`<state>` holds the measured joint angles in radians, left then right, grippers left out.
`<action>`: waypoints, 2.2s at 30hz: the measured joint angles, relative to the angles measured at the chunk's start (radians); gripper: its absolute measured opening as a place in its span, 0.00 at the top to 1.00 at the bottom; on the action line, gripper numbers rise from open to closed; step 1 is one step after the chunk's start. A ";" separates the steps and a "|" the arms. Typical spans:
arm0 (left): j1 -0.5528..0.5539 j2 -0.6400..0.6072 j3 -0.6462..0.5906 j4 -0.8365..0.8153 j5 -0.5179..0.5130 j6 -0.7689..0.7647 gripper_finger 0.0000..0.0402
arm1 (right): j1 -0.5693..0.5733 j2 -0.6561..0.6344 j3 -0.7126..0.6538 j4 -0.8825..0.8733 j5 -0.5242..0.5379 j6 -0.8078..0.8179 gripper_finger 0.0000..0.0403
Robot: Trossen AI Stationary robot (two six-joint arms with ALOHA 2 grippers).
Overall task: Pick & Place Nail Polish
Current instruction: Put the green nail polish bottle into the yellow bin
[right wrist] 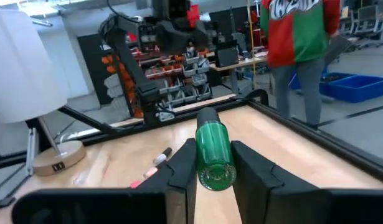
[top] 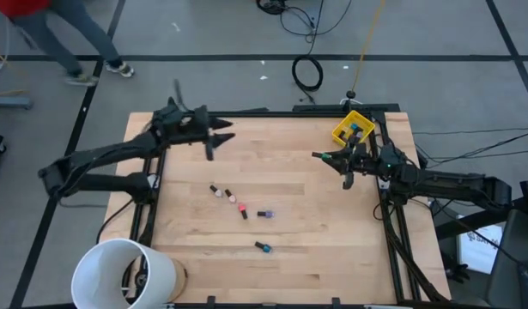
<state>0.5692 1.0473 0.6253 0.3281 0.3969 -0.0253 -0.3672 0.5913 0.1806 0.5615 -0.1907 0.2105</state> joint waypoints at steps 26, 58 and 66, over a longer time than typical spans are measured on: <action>0.032 -0.361 -0.170 -0.040 -0.103 -0.002 0.51 | 0.038 0.017 0.000 0.165 -0.571 0.106 0.84; 0.032 -0.360 -0.169 -0.040 -0.103 -0.002 0.51 | 0.286 0.214 0.001 0.195 -0.186 -0.604 0.84; 0.032 -0.360 -0.169 -0.040 -0.103 -0.002 0.51 | 0.358 0.275 0.001 0.188 0.418 -0.818 0.84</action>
<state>0.6010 0.6868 0.4561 0.2886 0.2935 -0.0269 -0.0095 0.8658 0.1814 0.7498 0.2269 -0.6079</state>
